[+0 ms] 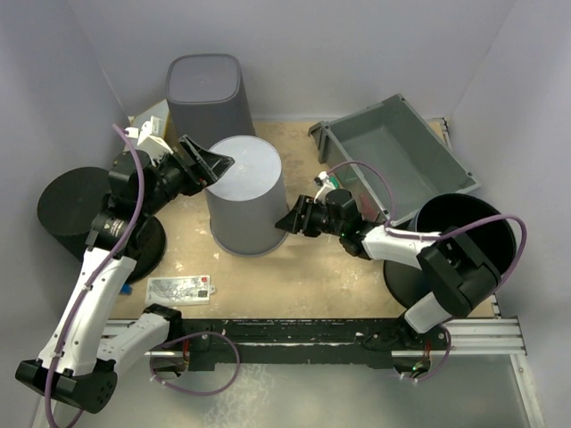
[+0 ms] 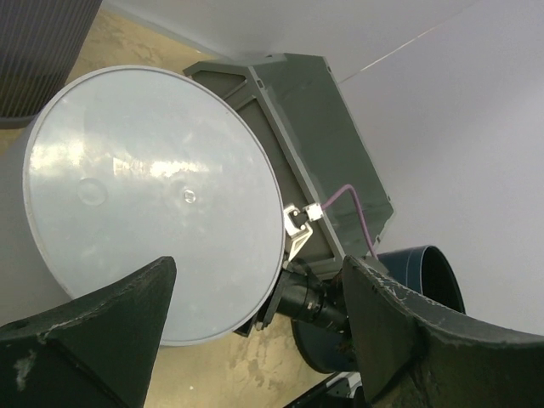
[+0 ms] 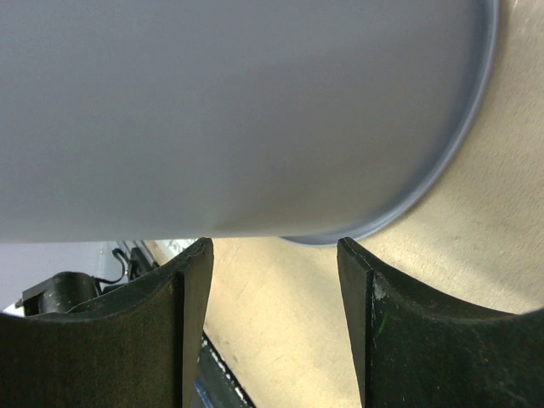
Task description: Turn the large container upside down
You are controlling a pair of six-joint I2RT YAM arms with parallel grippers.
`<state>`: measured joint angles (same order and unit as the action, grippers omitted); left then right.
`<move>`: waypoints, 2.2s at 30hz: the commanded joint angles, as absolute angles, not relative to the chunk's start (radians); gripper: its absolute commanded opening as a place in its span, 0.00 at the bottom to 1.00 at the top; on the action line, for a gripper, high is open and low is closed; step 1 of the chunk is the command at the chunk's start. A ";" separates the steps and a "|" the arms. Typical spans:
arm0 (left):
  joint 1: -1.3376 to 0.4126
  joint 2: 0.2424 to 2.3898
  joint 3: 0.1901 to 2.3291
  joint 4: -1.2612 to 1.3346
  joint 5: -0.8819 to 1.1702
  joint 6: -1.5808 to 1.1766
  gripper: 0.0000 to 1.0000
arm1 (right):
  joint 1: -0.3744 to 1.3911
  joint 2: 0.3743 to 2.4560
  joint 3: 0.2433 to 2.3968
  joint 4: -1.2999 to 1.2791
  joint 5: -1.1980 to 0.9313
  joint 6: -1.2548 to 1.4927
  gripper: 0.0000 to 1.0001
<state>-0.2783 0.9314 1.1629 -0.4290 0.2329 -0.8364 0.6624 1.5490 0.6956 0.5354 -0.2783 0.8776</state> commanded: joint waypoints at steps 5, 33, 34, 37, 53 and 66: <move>-0.284 0.888 1.260 -0.487 0.199 -0.718 0.77 | 0.757 1.744 0.977 0.568 -0.275 0.835 0.66; -0.285 0.842 1.233 -0.527 0.224 -0.679 0.77 | 0.711 1.799 1.147 0.457 -0.235 0.759 0.70; -0.285 0.843 1.232 -0.527 0.225 -0.679 0.77 | 0.734 1.818 1.176 0.456 -0.251 0.755 0.70; -0.285 0.847 1.234 -0.529 0.229 -0.683 0.77 | 0.755 1.843 1.234 0.429 -0.289 0.747 0.69; -0.313 0.961 1.309 -0.512 0.230 -0.639 0.77 | 0.565 1.253 1.180 -0.053 0.296 0.242 0.89; -0.849 1.256 1.436 -0.430 -0.156 -0.515 0.77 | 0.564 0.936 1.254 -0.633 0.808 0.291 0.94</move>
